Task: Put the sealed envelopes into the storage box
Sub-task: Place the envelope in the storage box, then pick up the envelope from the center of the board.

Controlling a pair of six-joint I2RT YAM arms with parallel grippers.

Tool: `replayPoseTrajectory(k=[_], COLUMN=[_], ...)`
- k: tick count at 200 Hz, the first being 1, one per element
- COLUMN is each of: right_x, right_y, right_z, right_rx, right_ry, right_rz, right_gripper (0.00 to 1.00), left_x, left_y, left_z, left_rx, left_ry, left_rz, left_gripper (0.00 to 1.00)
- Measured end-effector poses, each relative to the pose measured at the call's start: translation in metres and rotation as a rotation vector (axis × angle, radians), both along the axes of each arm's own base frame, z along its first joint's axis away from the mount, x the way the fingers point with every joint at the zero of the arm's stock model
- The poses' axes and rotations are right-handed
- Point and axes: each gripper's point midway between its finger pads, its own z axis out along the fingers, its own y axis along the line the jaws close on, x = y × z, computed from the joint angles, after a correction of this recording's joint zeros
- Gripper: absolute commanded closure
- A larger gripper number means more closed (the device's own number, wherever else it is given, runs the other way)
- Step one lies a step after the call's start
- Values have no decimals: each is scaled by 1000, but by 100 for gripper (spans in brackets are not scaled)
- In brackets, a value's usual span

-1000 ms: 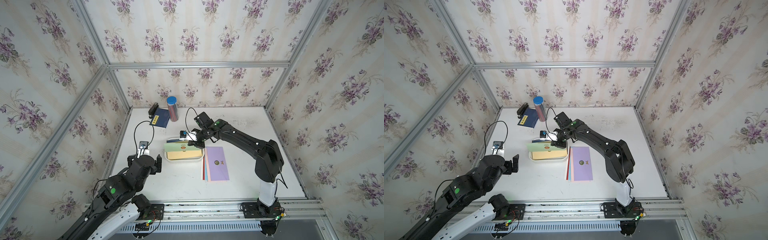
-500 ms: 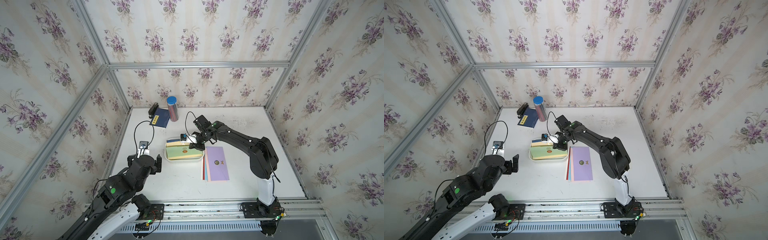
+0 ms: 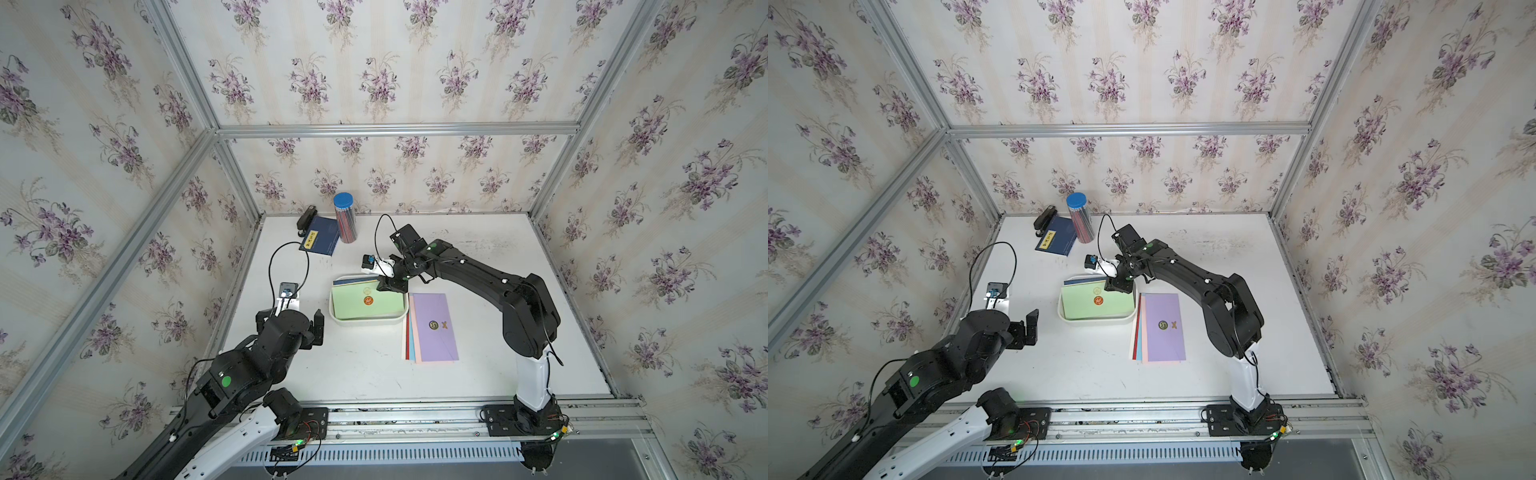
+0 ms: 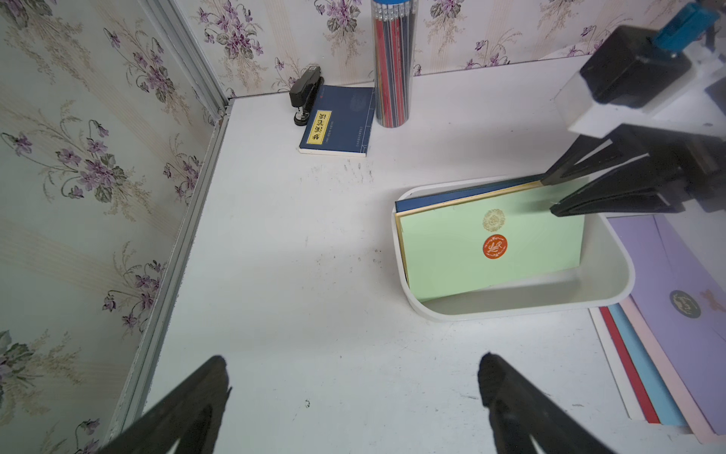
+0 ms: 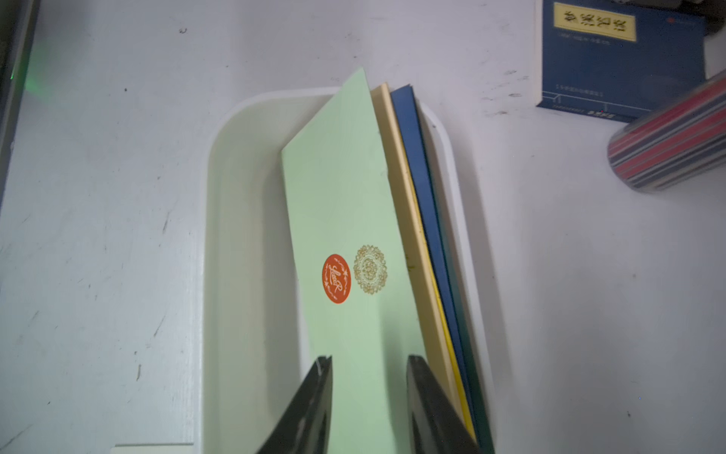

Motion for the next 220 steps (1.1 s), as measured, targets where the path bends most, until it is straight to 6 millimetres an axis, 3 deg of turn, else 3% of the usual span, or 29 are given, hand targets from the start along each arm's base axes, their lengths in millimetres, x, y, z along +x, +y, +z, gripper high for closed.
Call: replayPoseTrajectory(k=[27, 57, 91, 111, 135, 161, 194, 220], right_x=[9, 1, -13, -20, -23, -37, -57, -73], right_y=[-2, -11, -57, -94, -146, -198, -232, -242], right_z=[11, 35, 48, 44, 36, 13, -18, -43], right_rx=[27, 109, 261, 347, 443, 504, 515, 503], right_ry=[-31, -31, 24, 88, 161, 217, 272, 324], right_rz=[-53, -137, -374, -551, -785, -1006, -1169, -1233], right_gripper=[64, 64, 60, 60, 59, 58, 57, 57], left_x=[0, 0, 2, 3, 5, 7, 4, 9], left_y=[0, -2, -14, -31, -67, -114, -182, -233], left_z=[0, -2, -9, -14, -27, -51, -74, -89], left_rx=[0, 2, -4, -24, -75, -111, -89, -64], left_ry=[0, 9, 56, 106, 209, 368, 496, 545], left_rz=[-1, -6, -48, -118, -239, -360, -495, -558], left_gripper=[0, 0, 2, 11, 30, 63, 80, 93])
